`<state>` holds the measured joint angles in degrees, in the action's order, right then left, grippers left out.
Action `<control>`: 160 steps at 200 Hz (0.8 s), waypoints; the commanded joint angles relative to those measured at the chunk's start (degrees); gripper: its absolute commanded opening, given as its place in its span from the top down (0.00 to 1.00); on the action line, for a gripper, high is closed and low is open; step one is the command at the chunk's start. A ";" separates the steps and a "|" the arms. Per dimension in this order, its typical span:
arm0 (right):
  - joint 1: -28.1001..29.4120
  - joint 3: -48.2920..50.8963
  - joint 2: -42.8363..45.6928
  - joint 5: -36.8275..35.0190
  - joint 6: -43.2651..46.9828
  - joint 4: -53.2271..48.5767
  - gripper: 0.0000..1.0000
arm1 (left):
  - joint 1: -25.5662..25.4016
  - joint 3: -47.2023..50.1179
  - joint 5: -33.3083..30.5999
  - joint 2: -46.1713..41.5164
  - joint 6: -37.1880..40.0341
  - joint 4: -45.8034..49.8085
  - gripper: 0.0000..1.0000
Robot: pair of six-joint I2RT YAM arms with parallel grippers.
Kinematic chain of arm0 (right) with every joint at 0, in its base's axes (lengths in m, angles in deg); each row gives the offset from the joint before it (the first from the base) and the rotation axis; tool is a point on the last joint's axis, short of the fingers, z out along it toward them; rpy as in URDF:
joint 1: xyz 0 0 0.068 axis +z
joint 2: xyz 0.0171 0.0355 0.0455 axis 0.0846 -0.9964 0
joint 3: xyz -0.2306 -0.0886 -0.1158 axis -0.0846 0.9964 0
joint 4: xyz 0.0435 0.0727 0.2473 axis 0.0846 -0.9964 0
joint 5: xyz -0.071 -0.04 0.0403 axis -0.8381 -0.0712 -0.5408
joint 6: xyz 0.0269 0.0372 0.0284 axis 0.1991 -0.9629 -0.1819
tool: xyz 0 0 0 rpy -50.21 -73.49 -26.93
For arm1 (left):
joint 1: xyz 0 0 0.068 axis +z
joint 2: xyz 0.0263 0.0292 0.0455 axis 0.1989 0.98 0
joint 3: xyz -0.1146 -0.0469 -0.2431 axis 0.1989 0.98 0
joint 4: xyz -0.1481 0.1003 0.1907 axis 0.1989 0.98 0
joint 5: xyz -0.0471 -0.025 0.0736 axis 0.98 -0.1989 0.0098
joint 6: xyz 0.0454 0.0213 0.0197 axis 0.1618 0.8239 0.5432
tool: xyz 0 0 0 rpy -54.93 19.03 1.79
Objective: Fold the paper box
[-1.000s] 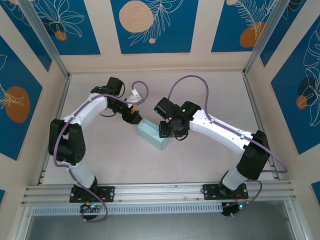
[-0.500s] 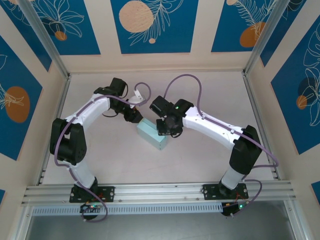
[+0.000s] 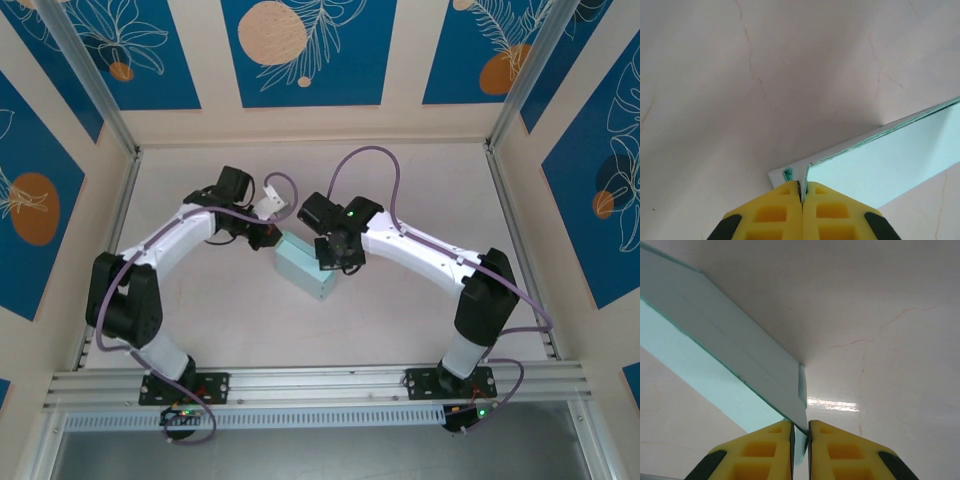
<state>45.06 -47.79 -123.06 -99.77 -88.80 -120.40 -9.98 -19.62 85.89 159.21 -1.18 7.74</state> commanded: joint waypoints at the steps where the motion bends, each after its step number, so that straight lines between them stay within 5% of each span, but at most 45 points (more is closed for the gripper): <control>1: 0.20 -1.84 -1.12 -3.77 -1.39 -2.11 0.84 | -0.96 3.50 -0.74 -4.02 -8.57 -7.61 0.98; 38: -0.34 -1.58 -1.10 -3.41 -0.58 -0.66 0.84 | -1.56 6.48 -1.90 -6.44 -12.79 -11.35 1.00; 72: -1.11 -2.66 -0.21 -3.19 2.28 -0.01 0.63 | -1.93 9.06 -3.43 -7.64 -13.65 -13.30 1.00; 132: -5.01 -0.97 7.83 3.10 8.68 4.19 0.61 | -1.93 8.42 -3.39 -7.65 -11.61 -11.92 1.00; 160: -6.99 0.37 8.08 4.55 9.40 2.23 0.69 | -2.01 7.42 -3.80 -7.29 -12.56 -11.56 1.00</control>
<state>39.48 -48.47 -115.84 -98.05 -81.41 -116.95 -11.44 -10.52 82.11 152.90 -13.13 -3.87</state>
